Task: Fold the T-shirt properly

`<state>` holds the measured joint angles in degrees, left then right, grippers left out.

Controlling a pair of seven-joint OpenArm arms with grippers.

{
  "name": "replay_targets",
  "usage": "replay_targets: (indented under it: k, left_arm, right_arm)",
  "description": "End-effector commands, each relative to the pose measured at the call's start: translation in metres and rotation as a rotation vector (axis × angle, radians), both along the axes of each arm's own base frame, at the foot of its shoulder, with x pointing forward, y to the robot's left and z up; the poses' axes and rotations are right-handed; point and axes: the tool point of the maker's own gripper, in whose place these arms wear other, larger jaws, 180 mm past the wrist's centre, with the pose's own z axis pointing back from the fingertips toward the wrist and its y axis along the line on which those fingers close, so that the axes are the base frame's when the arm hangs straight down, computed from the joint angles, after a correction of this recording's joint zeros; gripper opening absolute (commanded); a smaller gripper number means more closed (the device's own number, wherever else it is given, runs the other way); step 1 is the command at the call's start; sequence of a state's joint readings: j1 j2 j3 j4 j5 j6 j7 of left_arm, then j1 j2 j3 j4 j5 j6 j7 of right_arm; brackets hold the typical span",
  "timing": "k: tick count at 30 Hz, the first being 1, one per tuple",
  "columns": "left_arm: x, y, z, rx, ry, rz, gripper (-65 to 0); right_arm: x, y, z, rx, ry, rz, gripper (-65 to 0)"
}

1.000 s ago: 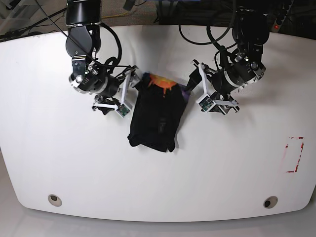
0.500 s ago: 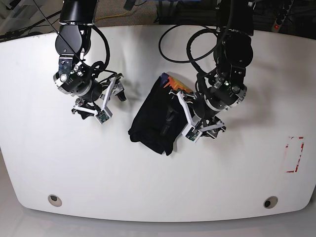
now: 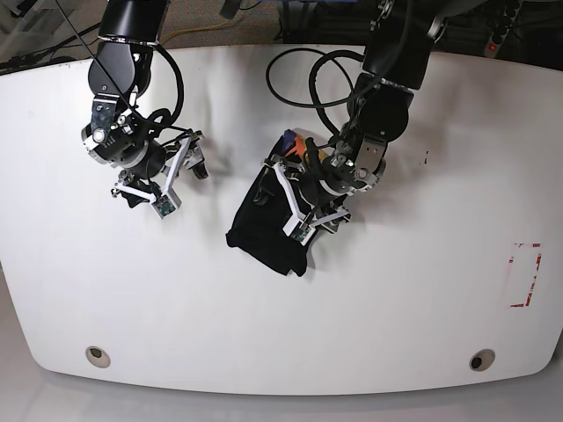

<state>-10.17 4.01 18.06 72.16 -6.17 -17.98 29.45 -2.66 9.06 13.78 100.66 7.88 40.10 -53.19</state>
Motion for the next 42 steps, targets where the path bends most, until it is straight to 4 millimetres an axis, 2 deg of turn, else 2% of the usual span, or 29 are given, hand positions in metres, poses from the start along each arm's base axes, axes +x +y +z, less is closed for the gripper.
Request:
replay_targets:
  k: [1, 5, 11, 17, 21, 25, 28, 30, 33, 36, 38, 42]
  left_arm:
    - [0.006, 0.002, -0.019, -0.021, 0.012, 0.025, -15.6]
    - [0.004, 0.011, -0.042, -0.011, 0.055, 0.043, -15.7]
    - [0.004, 0.069, -0.060, 0.086, 0.068, 0.083, -15.7]
    - [0.019, 0.174, -0.060, 0.166, 0.063, 0.261, -15.6]
    - [0.009, 0.239, -0.061, 0.255, 0.069, 0.324, -15.6]
    - [0.003, 0.301, -0.053, 0.345, 0.065, 0.381, -15.4]
    - [-0.014, 0.349, -0.048, 0.402, 0.082, 0.411, -15.4]
    - [-0.022, 0.367, -0.044, 0.417, 0.089, 0.417, -15.4]
    - [-0.042, 0.407, -0.037, 0.454, 0.109, 0.449, -15.4]
    - [-0.060, 0.435, -0.032, 0.485, 0.126, 0.472, -15.4]
    - [-0.079, 0.461, -0.025, 0.526, 0.147, 0.480, -15.4]
    - [-0.103, 0.494, -0.014, 0.561, 0.171, 0.510, -15.4]
  right_arm:
    - [0.010, -0.002, 0.014, 0.005, -0.050, 0.000, -17.0]
    - [0.010, -0.002, 0.015, 0.004, -0.053, 0.001, -17.0]
    - [0.011, -0.002, 0.016, 0.003, -0.058, 0.002, -17.0]
    - [0.011, -0.002, 0.016, 0.001, -0.058, 0.002, -17.0]
    - [0.012, -0.002, 0.017, 0.001, -0.061, 0.002, -17.0]
    - [0.012, -0.002, 0.017, 0.001, -0.061, 0.002, -17.0]
    - [0.013, -0.001, 0.018, 0.001, -0.063, 0.004, -17.0]
    - [0.013, -0.001, 0.018, 0.001, -0.063, 0.004, -17.0]
    - [0.012, -0.001, 0.018, 0.001, -0.062, 0.004, -17.0]
    - [0.012, -0.001, 0.018, 0.001, -0.062, 0.004, -17.0]
    - [0.012, -0.001, 0.020, -0.001, -0.069, 0.005, -17.0]
    - [0.009, -0.001, 0.022, -0.007, -0.074, 0.007, -17.0]
